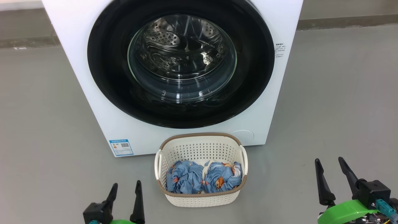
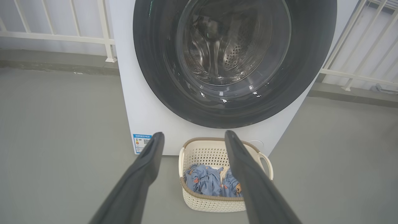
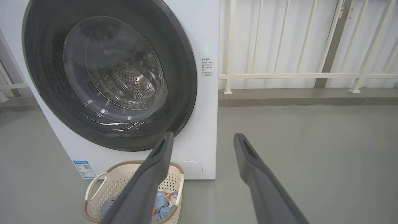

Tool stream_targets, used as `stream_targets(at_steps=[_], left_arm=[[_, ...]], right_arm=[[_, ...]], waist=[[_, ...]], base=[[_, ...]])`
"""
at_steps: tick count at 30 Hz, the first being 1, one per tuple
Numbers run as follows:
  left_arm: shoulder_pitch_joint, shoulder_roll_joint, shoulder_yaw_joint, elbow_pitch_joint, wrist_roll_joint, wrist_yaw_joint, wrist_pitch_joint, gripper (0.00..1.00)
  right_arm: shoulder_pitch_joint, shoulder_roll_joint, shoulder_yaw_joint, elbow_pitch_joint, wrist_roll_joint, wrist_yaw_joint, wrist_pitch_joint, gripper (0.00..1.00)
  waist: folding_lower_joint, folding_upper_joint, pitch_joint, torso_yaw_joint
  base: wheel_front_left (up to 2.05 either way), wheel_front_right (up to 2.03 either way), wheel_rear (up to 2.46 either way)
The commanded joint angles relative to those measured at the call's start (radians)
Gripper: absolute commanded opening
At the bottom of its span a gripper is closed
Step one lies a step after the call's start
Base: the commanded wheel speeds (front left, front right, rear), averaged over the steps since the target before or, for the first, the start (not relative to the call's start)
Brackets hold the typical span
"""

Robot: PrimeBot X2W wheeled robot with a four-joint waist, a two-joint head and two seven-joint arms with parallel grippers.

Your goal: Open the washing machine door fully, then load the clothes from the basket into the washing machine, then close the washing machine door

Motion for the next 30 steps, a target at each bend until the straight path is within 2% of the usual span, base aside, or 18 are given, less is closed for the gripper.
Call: stream_targets(at_steps=[1, 20, 30], left_arm=[[-0.035, 0.009, 0.037, -0.028, -0.006, 0.002, -0.014, 1.0], [-0.026, 0.009, 0.055, -0.076, -0.023, -0.025, -0.014, 1.0], [-0.027, 0.009, 0.047, -0.07, -0.011, -0.032, -0.014, 1.0]], right_arm=[[-0.025, -0.007, 0.028, -0.021, 0.005, 0.002, -0.012, 1.0], [-0.029, -0.007, 0.026, -0.02, 0.009, 0.002, -0.012, 1.0], [-0.029, -0.007, 0.025, -0.02, 0.006, 0.002, -0.012, 1.0]], waist=[[0.0, 0.0, 0.0, 0.0], [0.0, 0.0, 0.001, 0.0], [0.0, 0.0, 0.004, 0.001]], base=[[0.0, 0.0, 0.0], [0.01, 0.01, -0.02], [0.39, 0.39, -0.78]])
